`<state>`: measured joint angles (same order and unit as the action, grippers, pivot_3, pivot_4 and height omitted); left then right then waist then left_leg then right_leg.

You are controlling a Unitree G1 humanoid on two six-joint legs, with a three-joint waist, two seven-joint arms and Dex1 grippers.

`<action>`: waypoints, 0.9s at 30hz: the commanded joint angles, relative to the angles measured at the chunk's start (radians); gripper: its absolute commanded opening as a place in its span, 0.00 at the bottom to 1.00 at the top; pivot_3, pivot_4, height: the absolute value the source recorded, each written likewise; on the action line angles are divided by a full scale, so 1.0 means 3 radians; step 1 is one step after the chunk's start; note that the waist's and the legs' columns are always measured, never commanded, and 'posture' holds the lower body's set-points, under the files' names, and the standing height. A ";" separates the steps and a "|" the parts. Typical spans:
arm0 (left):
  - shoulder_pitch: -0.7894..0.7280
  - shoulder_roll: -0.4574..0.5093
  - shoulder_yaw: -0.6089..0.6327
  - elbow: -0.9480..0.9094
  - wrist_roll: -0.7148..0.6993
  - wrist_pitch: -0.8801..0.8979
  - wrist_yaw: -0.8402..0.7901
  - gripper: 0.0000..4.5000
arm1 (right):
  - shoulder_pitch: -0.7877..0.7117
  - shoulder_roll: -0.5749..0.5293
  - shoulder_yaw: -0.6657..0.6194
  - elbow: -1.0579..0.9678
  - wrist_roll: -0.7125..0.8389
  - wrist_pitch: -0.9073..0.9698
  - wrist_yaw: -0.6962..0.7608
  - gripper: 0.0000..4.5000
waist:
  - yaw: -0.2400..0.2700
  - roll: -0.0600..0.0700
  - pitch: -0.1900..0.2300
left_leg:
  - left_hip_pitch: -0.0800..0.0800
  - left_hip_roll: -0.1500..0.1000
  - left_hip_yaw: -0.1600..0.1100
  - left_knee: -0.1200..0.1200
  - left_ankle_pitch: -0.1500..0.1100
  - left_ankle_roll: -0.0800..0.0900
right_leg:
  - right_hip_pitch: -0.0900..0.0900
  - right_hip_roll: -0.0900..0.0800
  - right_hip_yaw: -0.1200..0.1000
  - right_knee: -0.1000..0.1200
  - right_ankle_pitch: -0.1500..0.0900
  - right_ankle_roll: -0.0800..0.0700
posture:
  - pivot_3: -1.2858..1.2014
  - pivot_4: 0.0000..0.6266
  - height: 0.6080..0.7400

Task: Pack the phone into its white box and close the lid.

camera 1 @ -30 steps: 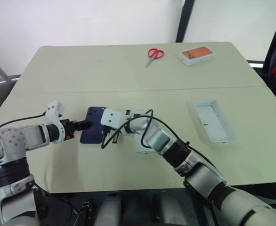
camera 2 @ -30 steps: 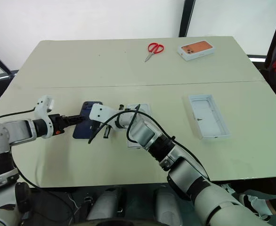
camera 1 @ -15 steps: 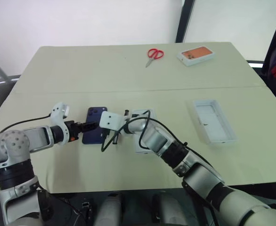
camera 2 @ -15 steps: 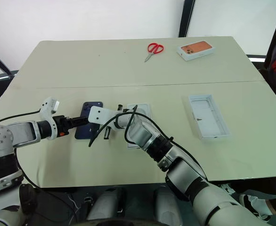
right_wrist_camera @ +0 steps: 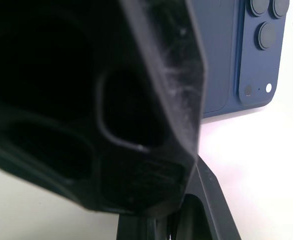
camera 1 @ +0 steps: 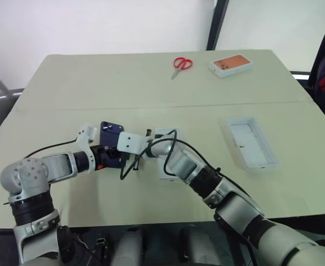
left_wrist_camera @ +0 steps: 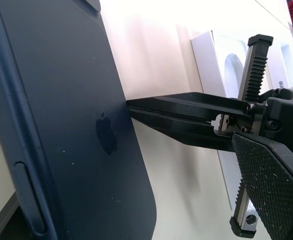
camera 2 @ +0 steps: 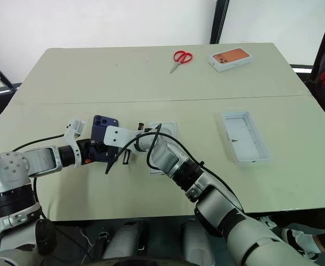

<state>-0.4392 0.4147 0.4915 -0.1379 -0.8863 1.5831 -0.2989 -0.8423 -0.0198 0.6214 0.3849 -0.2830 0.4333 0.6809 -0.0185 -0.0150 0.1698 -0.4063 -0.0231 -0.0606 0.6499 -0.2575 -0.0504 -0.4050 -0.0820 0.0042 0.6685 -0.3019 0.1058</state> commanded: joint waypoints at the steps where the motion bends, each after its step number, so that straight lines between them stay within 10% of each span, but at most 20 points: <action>1: -0.0001 -0.0032 -0.0026 0.0075 -0.0050 0.0104 0.0014 1.00 | 0.0027 0.0031 0.0007 -0.0136 -0.0019 -0.0036 0.0030 0.00 | 0.0002 0.0000 0.0000 | 0.0000 0.0000 0.0000 0.0000 0.0000 0.0000 | 0.0000 0.0000 0.0000 0.0000 0.0000 0.0000 | 0.52 0.24 1.00; 21: -0.0085 0.0076 0.0338 0.0204 0.0218 0.0029 0.0162 1.00 | 0.0100 -0.0026 -0.0002 -0.0232 -0.0071 -0.0015 0.0069 0.00 | -0.0068 0.0000 0.0000 | 0.0001 0.0003 -0.0001 -0.0006 0.0004 -0.0006 | -0.0003 0.0003 0.0000 0.0001 0.0000 0.0000 | 0.52 0.24 1.00; 27: -0.0105 0.0031 0.0374 0.0158 0.0241 0.0073 0.0171 0.49 | 0.0135 -0.0057 -0.0001 -0.0295 -0.0087 0.0004 0.0090 0.00 | -0.0076 0.0000 0.0000 | 0.0000 0.0003 -0.0002 -0.0007 0.0004 -0.0007 | -0.0004 0.0003 0.0000 0.0000 0.0000 0.0000 | 0.52 0.24 1.00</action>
<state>-0.4715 0.4237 0.5785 -0.0722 -0.8146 1.6032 -0.2475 -0.8073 -0.0308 0.6215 0.3305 -0.3008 0.4321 0.7030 -0.0413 -0.0151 0.1698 -0.4065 -0.0224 -0.0611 0.6478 -0.2565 -0.0524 -0.4064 -0.0811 0.0042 0.6685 -0.3018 0.1057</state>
